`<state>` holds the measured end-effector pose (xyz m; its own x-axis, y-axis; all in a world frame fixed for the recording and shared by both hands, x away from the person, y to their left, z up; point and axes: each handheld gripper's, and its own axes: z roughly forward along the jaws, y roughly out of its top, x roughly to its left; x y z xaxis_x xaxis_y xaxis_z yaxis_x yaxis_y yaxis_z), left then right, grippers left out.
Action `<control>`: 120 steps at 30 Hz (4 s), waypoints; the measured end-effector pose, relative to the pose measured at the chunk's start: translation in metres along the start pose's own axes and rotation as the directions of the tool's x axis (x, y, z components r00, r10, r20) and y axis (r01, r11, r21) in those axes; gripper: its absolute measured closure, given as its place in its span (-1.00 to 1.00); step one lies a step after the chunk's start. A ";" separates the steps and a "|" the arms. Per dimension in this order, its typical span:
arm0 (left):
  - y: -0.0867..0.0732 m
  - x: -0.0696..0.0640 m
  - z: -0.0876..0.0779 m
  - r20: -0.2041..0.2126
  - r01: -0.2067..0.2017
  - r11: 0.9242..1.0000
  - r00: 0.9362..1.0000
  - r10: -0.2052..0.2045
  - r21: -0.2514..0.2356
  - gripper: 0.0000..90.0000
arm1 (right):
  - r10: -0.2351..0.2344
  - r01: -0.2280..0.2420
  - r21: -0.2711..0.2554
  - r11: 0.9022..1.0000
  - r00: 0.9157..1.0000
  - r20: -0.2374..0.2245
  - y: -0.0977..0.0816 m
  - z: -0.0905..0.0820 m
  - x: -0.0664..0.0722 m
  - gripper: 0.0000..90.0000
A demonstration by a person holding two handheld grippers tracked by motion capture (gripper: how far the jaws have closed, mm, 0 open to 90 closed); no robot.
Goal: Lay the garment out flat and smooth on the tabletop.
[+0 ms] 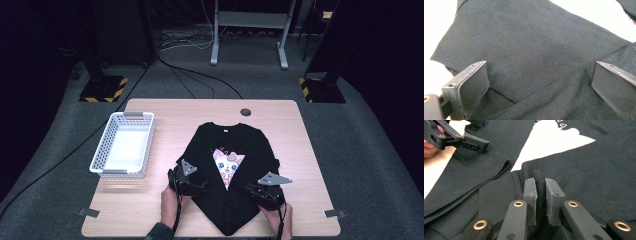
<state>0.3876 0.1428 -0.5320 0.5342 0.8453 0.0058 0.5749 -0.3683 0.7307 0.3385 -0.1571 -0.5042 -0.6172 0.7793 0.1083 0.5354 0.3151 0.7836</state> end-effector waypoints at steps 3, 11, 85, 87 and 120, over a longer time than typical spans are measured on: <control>0.000 0.000 0.000 -0.001 -0.001 1.000 1.000 0.001 0.000 -0.96 | -0.001 0.001 -0.001 1.000 1.000 -0.004 -0.002 -0.002 0.000 0.78; 0.000 -0.001 0.000 -0.005 -0.003 1.000 1.000 0.003 -0.001 -0.96 | 0.006 -0.006 -0.012 1.000 1.000 -0.005 -0.006 -0.005 -0.002 0.78; 0.000 0.000 0.000 -0.002 0.006 1.000 1.000 -0.006 0.002 -0.97 | 0.057 -0.055 -0.028 0.998 0.996 0.068 -0.038 -0.046 -0.019 0.78; 0.000 0.000 0.000 -0.003 0.006 1.000 1.000 -0.006 0.001 -0.97 | 0.058 -0.056 -0.028 0.998 0.996 0.070 -0.039 -0.047 -0.019 0.78; 0.000 0.000 0.000 -0.004 0.005 1.000 1.000 -0.005 0.002 -0.97 | 0.057 -0.050 -0.068 0.996 0.993 0.105 -0.065 -0.107 -0.006 0.48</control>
<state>0.3878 0.1429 -0.5321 0.5293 0.8484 0.0049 0.5784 -0.3650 0.7296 0.2458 -0.2402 -0.4903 -0.5216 0.8486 0.0884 0.5254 0.2378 0.8170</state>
